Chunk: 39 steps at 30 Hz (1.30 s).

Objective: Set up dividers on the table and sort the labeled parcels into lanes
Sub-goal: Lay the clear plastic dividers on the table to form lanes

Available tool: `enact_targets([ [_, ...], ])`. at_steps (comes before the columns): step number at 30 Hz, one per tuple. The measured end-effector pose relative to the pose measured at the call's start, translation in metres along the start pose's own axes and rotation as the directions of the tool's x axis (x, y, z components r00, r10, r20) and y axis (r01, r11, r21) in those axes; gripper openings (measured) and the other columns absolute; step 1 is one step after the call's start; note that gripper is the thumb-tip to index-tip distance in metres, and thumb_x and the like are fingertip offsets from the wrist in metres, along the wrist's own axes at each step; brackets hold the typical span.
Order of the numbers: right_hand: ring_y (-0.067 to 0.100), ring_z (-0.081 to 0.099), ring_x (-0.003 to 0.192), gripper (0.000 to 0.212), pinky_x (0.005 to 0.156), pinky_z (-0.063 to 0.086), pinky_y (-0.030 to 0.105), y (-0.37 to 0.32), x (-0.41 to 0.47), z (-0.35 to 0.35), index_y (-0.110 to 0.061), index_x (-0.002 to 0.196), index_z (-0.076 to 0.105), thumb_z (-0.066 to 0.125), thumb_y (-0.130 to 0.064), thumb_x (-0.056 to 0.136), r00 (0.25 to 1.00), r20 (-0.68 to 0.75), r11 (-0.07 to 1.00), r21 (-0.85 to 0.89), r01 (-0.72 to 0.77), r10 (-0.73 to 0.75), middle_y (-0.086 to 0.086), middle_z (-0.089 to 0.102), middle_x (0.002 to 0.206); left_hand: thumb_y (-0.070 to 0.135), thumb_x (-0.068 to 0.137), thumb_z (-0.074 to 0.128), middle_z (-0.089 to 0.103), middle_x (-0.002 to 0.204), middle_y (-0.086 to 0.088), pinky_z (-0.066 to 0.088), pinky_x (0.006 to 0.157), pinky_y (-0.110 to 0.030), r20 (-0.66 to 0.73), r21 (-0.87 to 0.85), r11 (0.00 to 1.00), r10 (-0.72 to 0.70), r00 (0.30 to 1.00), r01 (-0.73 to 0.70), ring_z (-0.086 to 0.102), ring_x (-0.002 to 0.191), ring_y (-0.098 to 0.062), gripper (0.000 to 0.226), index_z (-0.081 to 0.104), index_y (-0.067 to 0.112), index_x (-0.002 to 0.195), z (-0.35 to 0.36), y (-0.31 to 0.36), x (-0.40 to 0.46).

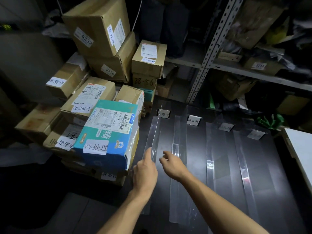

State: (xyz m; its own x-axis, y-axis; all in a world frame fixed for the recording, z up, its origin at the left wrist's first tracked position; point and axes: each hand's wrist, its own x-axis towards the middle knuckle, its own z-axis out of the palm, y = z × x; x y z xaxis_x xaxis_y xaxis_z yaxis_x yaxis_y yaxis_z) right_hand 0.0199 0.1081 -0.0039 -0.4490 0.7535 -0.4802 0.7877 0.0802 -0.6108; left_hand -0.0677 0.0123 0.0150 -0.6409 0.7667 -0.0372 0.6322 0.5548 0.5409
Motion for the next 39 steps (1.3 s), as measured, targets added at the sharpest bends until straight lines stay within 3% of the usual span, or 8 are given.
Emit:
enact_targets([
  [5,0.017,0.061,0.116,0.047,0.097,0.045,0.028,-0.025,-0.002,-0.05,-0.02,0.141,0.049,0.045,-0.041,0.099,0.953,-0.276,0.962,0.203,0.182,-0.122,0.003,0.062,0.134,0.02,0.101,0.037,0.073,0.102,-0.006,0.057,0.073,-0.041,-0.087,-0.036,0.99,0.135,0.987,-0.139,0.07,0.088,-0.027,0.049,0.029,0.022,0.149,-0.008,0.037,0.0],
  [8,0.017,0.059,0.121,0.06,0.098,0.052,0.046,-0.035,-0.008,-0.093,-0.031,0.144,0.043,0.04,-0.061,0.091,0.935,-0.317,0.894,0.354,0.275,-0.161,-0.002,0.057,0.139,0.013,0.095,0.054,0.075,0.09,-0.007,0.06,0.062,-0.034,-0.151,-0.019,0.953,0.296,0.943,-0.302,0.072,0.075,-0.021,0.051,0.04,0.013,0.145,-0.013,0.071,-0.001],
  [11,0.017,0.054,0.126,0.069,0.086,0.058,0.041,-0.03,-0.018,-0.141,-0.041,0.143,0.037,0.033,-0.074,0.083,0.931,-0.314,0.82,0.472,0.323,-0.186,-0.009,0.049,0.145,0.011,0.095,0.055,0.075,0.088,-0.005,0.058,0.058,-0.029,-0.189,-0.057,0.917,0.379,0.906,-0.395,0.071,0.071,-0.016,0.05,0.042,0.014,0.144,-0.012,0.116,-0.004],
  [17,0.007,0.067,0.101,0.048,0.073,0.062,0.039,0.054,-0.039,-0.24,-0.056,0.133,0.04,0.039,-0.053,0.086,0.89,-0.446,0.767,0.539,0.349,-0.091,-0.022,0.058,0.122,0.023,0.102,0.039,0.073,0.105,-0.003,0.054,0.072,-0.036,-0.051,-0.232,0.859,0.458,0.887,-0.457,0.07,0.09,-0.023,0.047,0.032,0.03,0.147,0.03,0.233,-0.025],
  [22,-0.007,0.064,0.088,0.038,0.053,0.055,0.019,0.161,-0.062,-0.325,-0.071,0.117,0.043,0.036,-0.044,0.091,0.851,-0.526,0.828,0.484,0.283,0.016,-0.04,0.06,0.104,0.023,0.097,0.035,0.053,0.141,0.006,0.047,0.08,-0.03,0.321,-0.486,0.831,0.459,0.829,-0.272,0.06,0.11,-0.023,0.054,0.024,0.042,0.145,0.101,0.343,-0.06],
  [27,0.017,0.059,0.115,0.051,0.093,0.055,0.047,0.272,-0.066,-0.392,-0.05,0.136,0.042,0.033,-0.05,0.086,0.826,-0.543,0.872,0.466,0.147,0.151,-0.009,0.056,0.136,0.017,0.093,0.038,0.047,0.143,0.011,0.053,0.074,-0.032,0.519,-0.593,0.802,0.448,0.728,-0.071,0.063,0.084,-0.011,0.059,0.025,0.045,0.143,0.184,0.433,-0.086],
  [31,0.009,0.055,0.104,0.05,0.09,0.042,0.03,0.353,-0.053,-0.418,-0.039,0.144,0.042,0.035,-0.034,0.095,0.831,-0.511,0.901,0.434,0.03,0.218,-0.01,0.055,0.137,0.014,0.095,0.041,0.045,0.146,0.008,0.045,0.089,-0.02,0.644,-0.567,0.822,0.406,0.648,0.049,0.053,0.115,-0.007,0.064,0.022,0.041,0.149,0.249,0.476,-0.1],
  [39,0.019,0.047,0.13,0.049,0.103,0.041,0.033,0.452,-0.008,-0.413,-0.028,0.148,0.041,0.03,-0.028,0.1,0.892,-0.343,0.891,0.435,-0.128,0.295,-0.003,0.048,0.149,0.009,0.095,0.043,0.049,0.14,0.01,0.037,0.064,0.005,0.751,-0.481,0.859,0.302,0.588,0.173,0.049,0.097,0.01,0.062,0.027,0.035,0.149,0.346,0.493,-0.103],
])
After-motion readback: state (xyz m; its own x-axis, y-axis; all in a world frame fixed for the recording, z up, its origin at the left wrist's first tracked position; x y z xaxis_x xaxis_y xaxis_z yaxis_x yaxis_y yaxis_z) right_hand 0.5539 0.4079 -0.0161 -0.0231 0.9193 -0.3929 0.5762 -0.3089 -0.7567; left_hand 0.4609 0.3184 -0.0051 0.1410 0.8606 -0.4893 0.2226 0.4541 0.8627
